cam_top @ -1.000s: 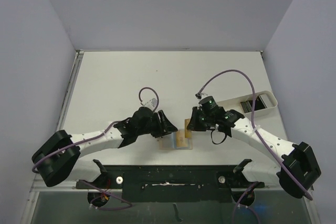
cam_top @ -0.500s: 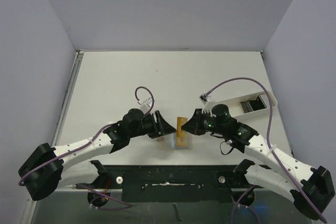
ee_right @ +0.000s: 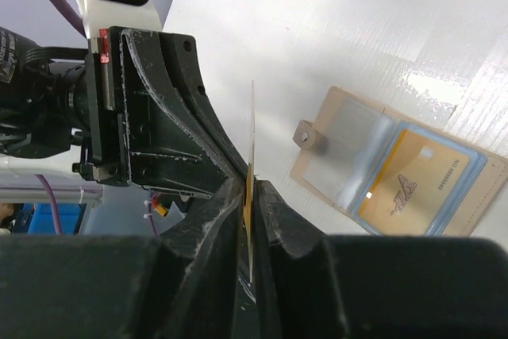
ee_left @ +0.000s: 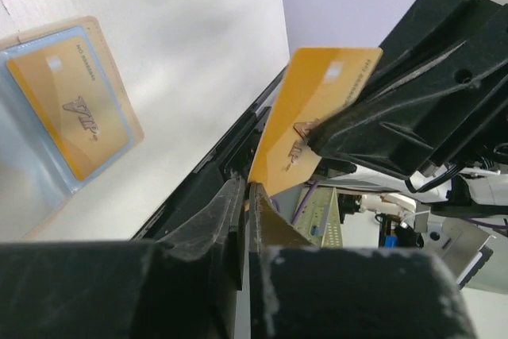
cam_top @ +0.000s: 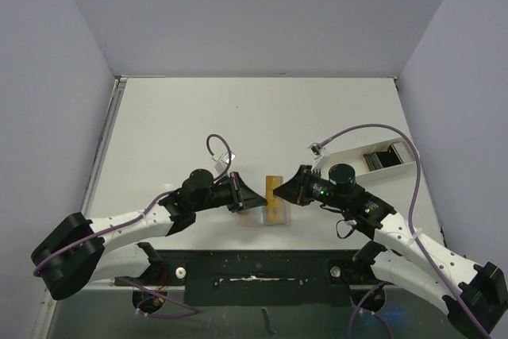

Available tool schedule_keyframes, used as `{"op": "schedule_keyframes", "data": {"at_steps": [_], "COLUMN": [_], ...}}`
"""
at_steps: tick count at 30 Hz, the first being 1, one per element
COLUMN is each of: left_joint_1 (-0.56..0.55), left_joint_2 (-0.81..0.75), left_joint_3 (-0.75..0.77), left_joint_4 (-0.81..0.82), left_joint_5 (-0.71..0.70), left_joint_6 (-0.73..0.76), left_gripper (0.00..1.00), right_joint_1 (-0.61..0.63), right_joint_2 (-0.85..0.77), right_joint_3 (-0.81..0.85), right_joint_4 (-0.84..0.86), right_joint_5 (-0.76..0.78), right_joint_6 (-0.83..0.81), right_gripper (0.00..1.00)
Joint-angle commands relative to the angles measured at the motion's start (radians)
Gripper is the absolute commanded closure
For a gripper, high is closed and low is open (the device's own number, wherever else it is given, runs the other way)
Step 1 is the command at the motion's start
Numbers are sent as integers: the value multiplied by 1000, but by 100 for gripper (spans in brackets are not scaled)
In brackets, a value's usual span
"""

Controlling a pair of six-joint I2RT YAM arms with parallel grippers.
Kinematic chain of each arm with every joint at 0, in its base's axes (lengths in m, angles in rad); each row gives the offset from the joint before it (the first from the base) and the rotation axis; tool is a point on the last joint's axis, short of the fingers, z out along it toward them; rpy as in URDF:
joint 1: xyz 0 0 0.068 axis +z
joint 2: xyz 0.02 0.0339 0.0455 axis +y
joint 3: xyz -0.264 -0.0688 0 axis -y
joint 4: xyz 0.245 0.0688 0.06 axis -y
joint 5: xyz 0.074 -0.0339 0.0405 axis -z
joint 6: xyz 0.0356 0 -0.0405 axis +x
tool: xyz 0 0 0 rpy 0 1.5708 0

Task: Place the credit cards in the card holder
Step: Insert the credit card into the card holder.

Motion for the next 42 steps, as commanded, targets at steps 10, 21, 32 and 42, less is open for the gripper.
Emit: {"op": "schedule_keyframes", "data": {"at_steps": [10,21,32,42], "left_joint_1": [3,3,6,12], "left_joint_2": [-70,-69,-120,-39], "left_joint_3": [-56,-58,36,137], "left_joint_4": [112,97,-334,-637], "left_joint_5": [-41,-50,-220,-370], "left_joint_6": [-39,-26,76,174], "left_gripper": [100,100,64,59], "right_joint_1": [-15,-86,-106,-117], "right_joint_2": [-38,-112,-24,218], "right_joint_3": [3,-103,-69,-47], "right_joint_4": [68,134,-8,102], "right_joint_5": [15,2,76,23], "right_joint_6": [96,241,139,93], "right_gripper": [69,97,100,100]}}
